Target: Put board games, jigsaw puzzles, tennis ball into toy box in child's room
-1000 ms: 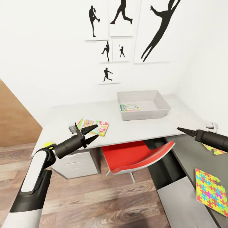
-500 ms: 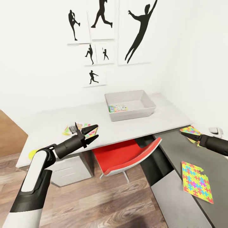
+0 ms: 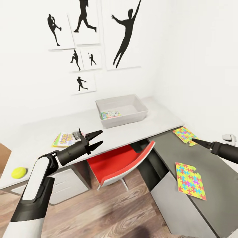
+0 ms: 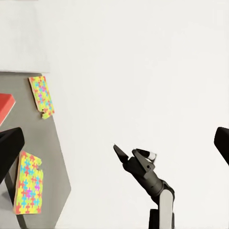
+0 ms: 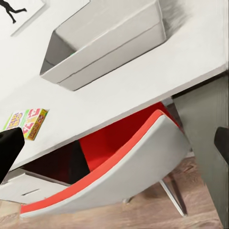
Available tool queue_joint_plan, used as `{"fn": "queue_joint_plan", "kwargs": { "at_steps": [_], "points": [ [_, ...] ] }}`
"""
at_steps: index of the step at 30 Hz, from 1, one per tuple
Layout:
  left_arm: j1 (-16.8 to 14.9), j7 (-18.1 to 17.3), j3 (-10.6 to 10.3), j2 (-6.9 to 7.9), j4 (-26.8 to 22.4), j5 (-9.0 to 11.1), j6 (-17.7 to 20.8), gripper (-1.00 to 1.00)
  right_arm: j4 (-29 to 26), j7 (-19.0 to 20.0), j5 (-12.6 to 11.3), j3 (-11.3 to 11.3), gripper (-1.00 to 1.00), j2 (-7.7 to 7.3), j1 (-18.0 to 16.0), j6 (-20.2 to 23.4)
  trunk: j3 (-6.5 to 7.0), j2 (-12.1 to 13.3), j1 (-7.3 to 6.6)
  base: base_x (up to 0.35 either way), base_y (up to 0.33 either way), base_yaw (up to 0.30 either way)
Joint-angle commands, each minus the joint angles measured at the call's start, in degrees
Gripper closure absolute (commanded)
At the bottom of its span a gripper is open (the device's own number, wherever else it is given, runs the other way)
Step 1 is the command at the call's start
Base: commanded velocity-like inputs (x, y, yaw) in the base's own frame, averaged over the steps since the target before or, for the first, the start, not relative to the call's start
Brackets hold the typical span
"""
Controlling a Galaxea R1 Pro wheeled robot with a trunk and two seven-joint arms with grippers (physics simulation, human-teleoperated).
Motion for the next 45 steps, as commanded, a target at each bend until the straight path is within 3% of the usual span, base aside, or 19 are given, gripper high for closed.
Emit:
{"fn": "queue_joint_plan", "kwargs": {
  "at_steps": [1, 10, 19, 21, 23, 24, 26, 33, 45],
  "points": [
    [-0.03, -0.01, 0.06, 0.00, -0.03, -0.07, 0.24, -1.00, 0.01, 1.13, 0.29, -0.11, -1.00, 0.00, -0.05, 0.28, -0.04, -0.10, 0.03, 0.000, 0.000, -0.249],
    [-0.03, 0.10, -0.04, -0.07, 0.02, -0.12, 0.21, -1.00, 0.01, 4.08, 0.39, -0.02, -1.00, 0.11, 0.09, 0.25, 0.44, -0.10, 0.03, 0.000, 0.000, -0.249],
    [-0.07, 0.13, -1.21, -0.05, 0.22, -0.17, 0.10, -1.00, 0.01, 4.48, 0.64, 0.71, -1.00, 0.75, 0.06, 0.28, 0.91, -0.10, 0.03, 0.000, 0.000, -0.250],
    [-0.06, 0.13, -1.46, -0.05, 0.24, -0.18, 0.08, -1.00, 0.01, 4.39, 0.78, 1.39, -1.00, 0.90, 0.04, 0.29, 1.02, -0.10, 0.03, 0.000, 0.000, -0.250],
    [-0.08, 0.13, -1.81, -0.04, 0.27, -0.21, 0.02, -1.00, 0.01, 3.72, 1.21, 3.74, -1.00, 1.34, 0.00, 0.28, 1.12, -0.10, 0.03, 0.000, 0.000, -0.250],
    [-0.08, 0.13, -1.81, -0.04, 0.27, -0.21, 0.02, -1.00, 0.01, 3.72, 1.21, 3.74, -1.00, 1.34, 0.00, 0.28, 1.17, -0.10, 0.03, 0.000, 0.000, -0.250],
    [-0.10, 0.14, -2.06, -0.04, 0.27, -0.23, -0.02, -1.00, 0.01, 2.52, 1.52, 6.92, -1.00, 2.07, -0.07, 0.21, 1.28, -0.10, 0.03, 0.000, 0.000, -0.250],
    [-0.11, 0.14, -2.33, -0.04, 0.25, -0.25, -0.07, -1.00, 0.01, 0.28, 1.86, 11.52, -1.00, 3.80, -0.28, 0.12, 1.64, -0.10, 0.03, 0.000, 0.000, -0.250],
    [-0.12, 0.14, -2.48, -0.04, 0.24, -0.25, -0.10, -1.00, 0.01, -1.06, 2.07, 14.01, -1.00, 5.03, -0.57, 0.08, 2.27, -0.10, 0.03, 0.000, 0.000, -0.250]
  ]
}}
